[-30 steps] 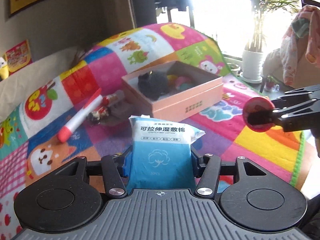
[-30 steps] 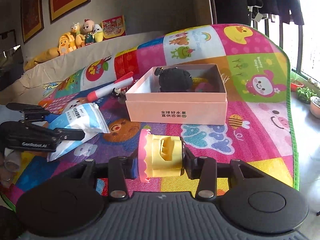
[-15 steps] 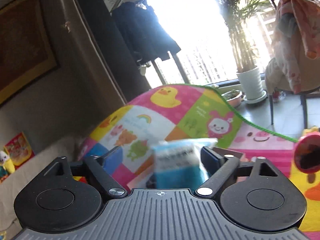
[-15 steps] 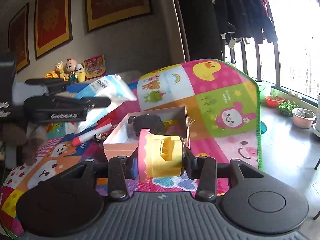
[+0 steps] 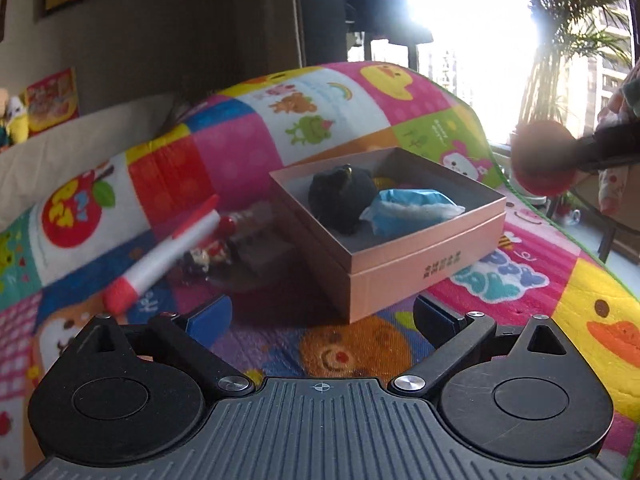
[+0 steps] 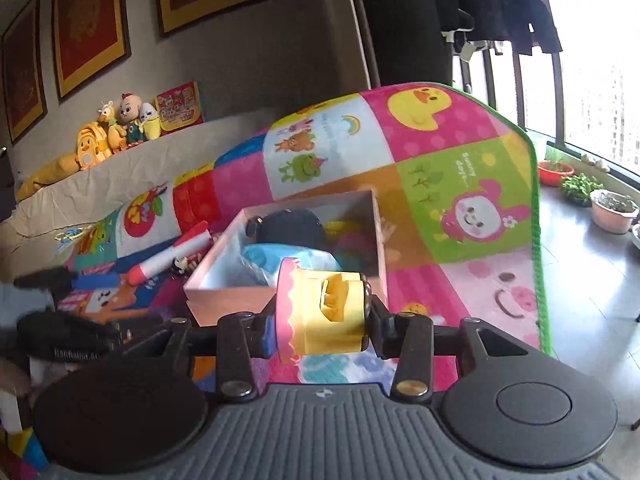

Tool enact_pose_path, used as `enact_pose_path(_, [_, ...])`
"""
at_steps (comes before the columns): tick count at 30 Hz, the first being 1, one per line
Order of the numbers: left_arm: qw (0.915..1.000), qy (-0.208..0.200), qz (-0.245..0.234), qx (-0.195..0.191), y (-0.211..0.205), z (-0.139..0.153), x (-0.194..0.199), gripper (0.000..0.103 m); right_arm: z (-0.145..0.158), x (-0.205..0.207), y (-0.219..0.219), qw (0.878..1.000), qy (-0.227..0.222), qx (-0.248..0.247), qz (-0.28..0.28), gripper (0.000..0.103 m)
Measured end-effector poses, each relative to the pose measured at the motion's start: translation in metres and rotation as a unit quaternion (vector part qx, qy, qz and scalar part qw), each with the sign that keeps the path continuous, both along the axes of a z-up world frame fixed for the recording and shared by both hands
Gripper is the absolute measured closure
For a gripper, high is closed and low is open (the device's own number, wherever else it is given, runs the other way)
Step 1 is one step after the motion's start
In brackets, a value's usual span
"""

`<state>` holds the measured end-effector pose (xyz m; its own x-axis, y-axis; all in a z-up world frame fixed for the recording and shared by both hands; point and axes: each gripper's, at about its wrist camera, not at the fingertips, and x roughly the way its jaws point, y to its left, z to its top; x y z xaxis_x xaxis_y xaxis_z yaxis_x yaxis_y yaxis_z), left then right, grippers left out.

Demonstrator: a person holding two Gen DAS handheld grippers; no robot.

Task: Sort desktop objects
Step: 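Drop the blue pack into the pink box with the left tool while the right carries the cup toy, then lower the cup toy into the pink box and open the right tool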

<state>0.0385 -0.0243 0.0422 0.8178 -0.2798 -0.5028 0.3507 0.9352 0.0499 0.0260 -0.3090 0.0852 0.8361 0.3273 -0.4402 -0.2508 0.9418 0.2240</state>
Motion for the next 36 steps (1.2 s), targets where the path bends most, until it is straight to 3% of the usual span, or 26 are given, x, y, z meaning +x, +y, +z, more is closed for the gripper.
enact_pose_path(3, [0.9997, 0.005, -0.002, -0.024, 0.005, -0.002, -0.007, 0.002, 0.021, 0.042, 0.021, 0.999, 0.011, 0.041, 0.03, 0.061])
enact_pose_path(6, [0.9994, 0.008, 0.0, -0.033, 0.009, -0.005, -0.012, 0.002, 0.029, 0.082, 0.052, 0.997, 0.026, 0.048, 0.053, 0.061])
enact_pose_path(9, [0.9989, 0.011, 0.009, -0.044, 0.021, -0.007, -0.017, 0.001, 0.027, 0.105, 0.079, 0.998, 0.028, 0.021, 0.046, 0.055])
enact_pose_path(13, [0.997, 0.019, 0.033, -0.067, 0.045, -0.01, -0.024, 0.0, 0.022, 0.107, 0.084, 0.999, 0.027, -0.021, 0.019, 0.055])
enact_pose_path(19, [0.993, 0.033, 0.051, -0.101, 0.061, -0.018, -0.022, 0.0, -0.006, 0.111, 0.068, 0.994, 0.102, -0.043, -0.015, 0.064])
enact_pose_path(23, [0.9928, 0.036, 0.047, -0.105, 0.058, -0.021, -0.021, 0.0, -0.035, 0.13, 0.066, 0.984, 0.174, 0.004, -0.028, 0.068])
enact_pose_path(27, [0.9929, 0.033, 0.05, -0.103, 0.059, -0.02, -0.023, 0.0, -0.042, 0.139, 0.077, 0.984, 0.173, 0.018, -0.036, 0.068])
enact_pose_path(32, [0.9923, 0.028, 0.071, -0.098, 0.07, -0.019, -0.022, 0.0, -0.041, 0.142, 0.078, 0.983, 0.178, 0.003, -0.032, 0.067])
enact_pose_path(36, [0.9904, 0.026, 0.096, -0.096, 0.08, -0.019, -0.012, 0.0, -0.012, 0.124, 0.085, 0.991, 0.12, -0.046, -0.034, 0.059])
